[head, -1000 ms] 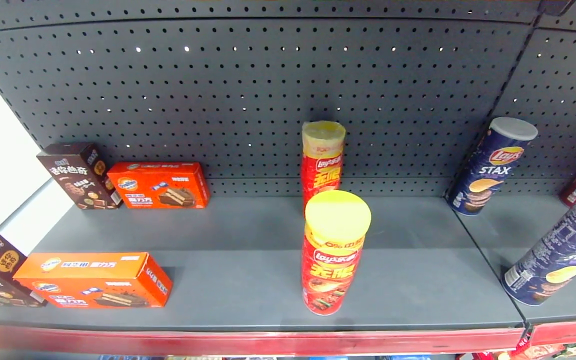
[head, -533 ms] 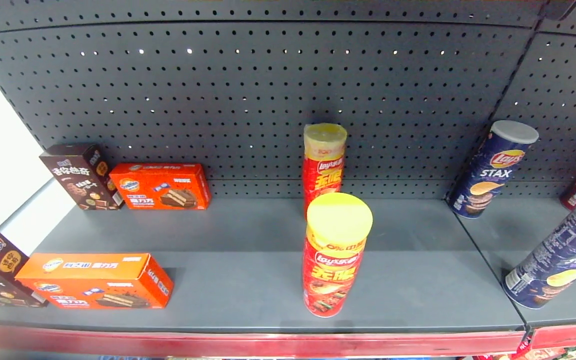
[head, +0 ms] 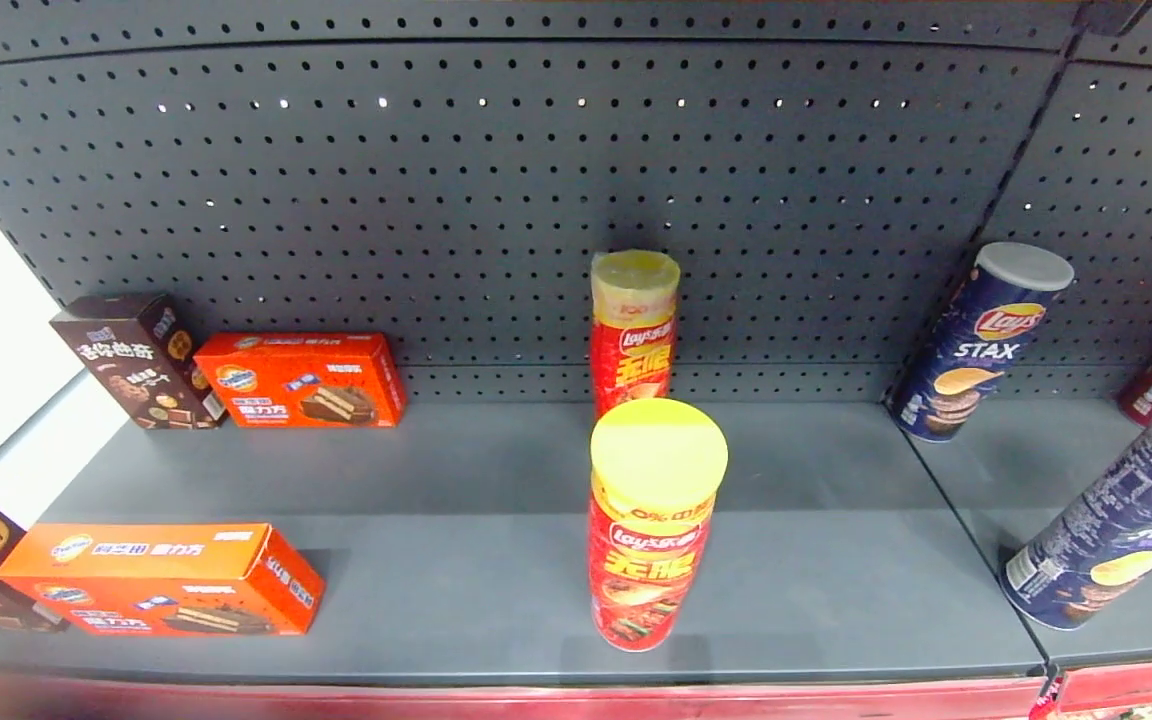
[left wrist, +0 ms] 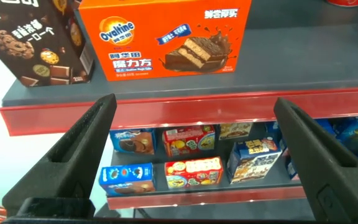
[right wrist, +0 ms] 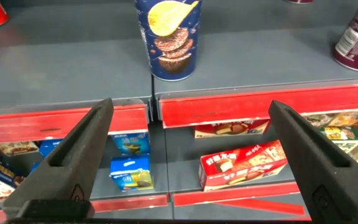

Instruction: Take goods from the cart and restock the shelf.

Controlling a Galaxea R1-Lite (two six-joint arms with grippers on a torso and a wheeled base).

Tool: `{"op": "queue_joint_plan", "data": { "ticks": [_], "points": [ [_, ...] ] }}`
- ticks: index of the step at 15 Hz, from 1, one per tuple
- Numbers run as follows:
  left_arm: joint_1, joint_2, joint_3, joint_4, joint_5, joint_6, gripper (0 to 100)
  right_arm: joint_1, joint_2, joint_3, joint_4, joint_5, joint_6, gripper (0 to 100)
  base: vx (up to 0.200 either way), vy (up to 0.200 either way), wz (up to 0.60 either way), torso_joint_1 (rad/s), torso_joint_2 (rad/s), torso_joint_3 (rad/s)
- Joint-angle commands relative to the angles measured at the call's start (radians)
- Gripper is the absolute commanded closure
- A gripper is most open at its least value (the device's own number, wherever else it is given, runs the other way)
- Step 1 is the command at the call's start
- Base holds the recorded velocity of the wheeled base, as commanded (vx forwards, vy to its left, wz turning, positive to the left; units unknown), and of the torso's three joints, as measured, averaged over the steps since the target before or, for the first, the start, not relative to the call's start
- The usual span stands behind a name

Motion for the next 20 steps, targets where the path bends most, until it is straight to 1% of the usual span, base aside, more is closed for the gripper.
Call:
{"op": "queue_joint_plan", "data": {
  "ticks": [1, 6, 7, 9, 16, 18, 20],
  "points": [
    [0.0, 0.0, 0.001, 0.0, 0.001, -0.001, 0, 0.0, 0.002, 0.0, -0.001, 0.0, 0.0, 0, -0.2, 0.0, 0.0, 0.002, 0.0, -0.002],
    [0.0, 0.0, 0.001, 0.0, 0.001, 0.001, 0, 0.0, 0.002, 0.0, -0.001, 0.0, -0.002, 0, 0.0, 0.0, 0.0, 0.0, 0.0, 0.0],
    [0.0, 0.0, 0.001, 0.0, -0.001, 0.005, 0, 0.0, 0.002, 0.0, -0.001, 0.0, -0.002, 0, 0.0, 0.0, 0.0, 0.0, 0.0, 0.0],
    [0.0, 0.0, -0.001, 0.001, 0.004, -0.004, 0, 0.0, 0.001, 0.0, -0.001, 0.0, -0.002, 0, 0.0, -0.2, 0.0, 0.007, 0.0, 0.0],
    [0.0, 0.0, 0.001, 0.0, 0.004, -0.001, 0, 0.0, 0.002, 0.0, 0.001, 0.0, -0.002, 0, 0.0, 0.0, 0.0, 0.0, 0.0, 0.0],
    [0.0, 0.0, 0.001, 0.0, 0.002, 0.002, 0, 0.0, 0.002, 0.0, -0.001, 0.0, -0.002, 0, -0.2, 0.0, 0.0, -0.002, 0.0, 0.0],
    [0.0, 0.0, 0.001, 0.0, 0.001, 0.001, 0, 0.0, 0.001, 0.0, -0.001, 0.0, -0.002, 0, 0.0, 0.0, 0.0, 0.0, 0.0, 0.0]
  ]
}}
